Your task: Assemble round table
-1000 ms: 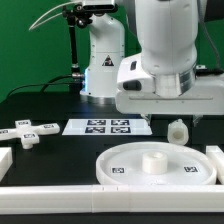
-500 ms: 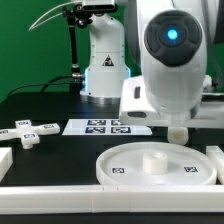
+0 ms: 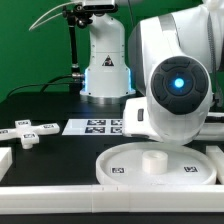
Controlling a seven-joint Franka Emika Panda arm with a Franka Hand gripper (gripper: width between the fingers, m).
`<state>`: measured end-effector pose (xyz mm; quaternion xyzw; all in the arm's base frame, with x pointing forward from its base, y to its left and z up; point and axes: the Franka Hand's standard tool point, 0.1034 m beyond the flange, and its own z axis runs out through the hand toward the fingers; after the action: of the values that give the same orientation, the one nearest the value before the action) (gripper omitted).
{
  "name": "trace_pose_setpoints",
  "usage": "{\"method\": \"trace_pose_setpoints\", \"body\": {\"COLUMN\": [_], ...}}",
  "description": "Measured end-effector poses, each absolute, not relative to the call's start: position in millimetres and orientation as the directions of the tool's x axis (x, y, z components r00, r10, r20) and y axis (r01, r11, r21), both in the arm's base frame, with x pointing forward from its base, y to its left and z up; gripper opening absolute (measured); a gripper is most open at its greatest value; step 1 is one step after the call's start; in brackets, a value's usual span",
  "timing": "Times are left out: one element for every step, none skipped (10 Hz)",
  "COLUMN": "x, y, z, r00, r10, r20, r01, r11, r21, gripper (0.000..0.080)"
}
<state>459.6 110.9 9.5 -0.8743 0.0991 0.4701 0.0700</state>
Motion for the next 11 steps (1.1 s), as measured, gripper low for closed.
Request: {"method": "trace_pose_setpoints", "body": {"x": [457.6,456.3,456.8,456.7,456.7,456.9,457.4,459.2,461.7,465.1,471.2], "y": [111.7,112.3,112.0,111.7,111.5,111.4,111.2,110.1,107.5,102.8,97.9], "z": [7.5,5.7,5.2,5.0,5.0,5.0,5.3,7.2,14.6,31.8,50.5], "r00": [0.534,0.53,0.533,0.533,0.534,0.534,0.535,0.542,0.552,0.552,0.557], "r10": [-0.109,-0.114,-0.112,-0.109,-0.109,-0.108,-0.106,-0.093,-0.063,-0.029,0.0], "r20": [-0.839,-0.84,-0.839,-0.839,-0.839,-0.839,-0.838,-0.835,-0.831,-0.834,-0.831], "r01": [-0.239,-0.241,-0.24,-0.239,-0.239,-0.238,-0.238,-0.232,-0.211,-0.195,-0.183], "r11": [-0.971,-0.97,-0.97,-0.971,-0.971,-0.971,-0.971,-0.972,-0.975,-0.976,-0.975], "r21": [-0.026,-0.02,-0.023,-0.025,-0.026,-0.027,-0.029,-0.042,-0.067,-0.095,-0.123], "gripper": [0.0649,0.0649,0.0546,0.0412,0.0412,0.0407,0.0407,0.0407,0.0407,0.0407,0.0409]}}
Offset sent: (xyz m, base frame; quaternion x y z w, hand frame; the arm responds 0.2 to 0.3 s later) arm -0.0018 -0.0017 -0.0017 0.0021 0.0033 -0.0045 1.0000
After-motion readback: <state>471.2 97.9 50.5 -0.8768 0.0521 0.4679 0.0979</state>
